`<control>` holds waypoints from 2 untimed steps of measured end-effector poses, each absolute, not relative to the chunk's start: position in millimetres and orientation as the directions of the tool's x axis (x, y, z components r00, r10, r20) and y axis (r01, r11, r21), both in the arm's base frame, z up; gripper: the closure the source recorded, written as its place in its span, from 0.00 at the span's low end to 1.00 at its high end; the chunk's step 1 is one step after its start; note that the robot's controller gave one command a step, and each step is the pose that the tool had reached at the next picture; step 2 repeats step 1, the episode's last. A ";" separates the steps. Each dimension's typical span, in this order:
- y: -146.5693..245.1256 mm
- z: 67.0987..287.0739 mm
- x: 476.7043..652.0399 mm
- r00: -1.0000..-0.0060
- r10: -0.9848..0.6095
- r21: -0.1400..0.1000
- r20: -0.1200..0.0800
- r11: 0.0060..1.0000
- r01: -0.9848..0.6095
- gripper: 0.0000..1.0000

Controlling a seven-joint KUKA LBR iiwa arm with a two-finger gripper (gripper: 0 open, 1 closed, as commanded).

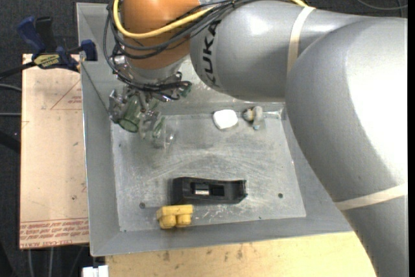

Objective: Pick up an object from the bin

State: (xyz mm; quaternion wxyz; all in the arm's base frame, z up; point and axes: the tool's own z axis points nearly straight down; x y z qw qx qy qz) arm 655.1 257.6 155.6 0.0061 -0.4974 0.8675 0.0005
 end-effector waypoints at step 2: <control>256.2 116.4 652.5 -0.507 -0.862 0.004 -0.001 0.507 -0.862 1.00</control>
Offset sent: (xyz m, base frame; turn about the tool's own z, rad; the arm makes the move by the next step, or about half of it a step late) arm 0.0000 -0.0001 0.0001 0.0000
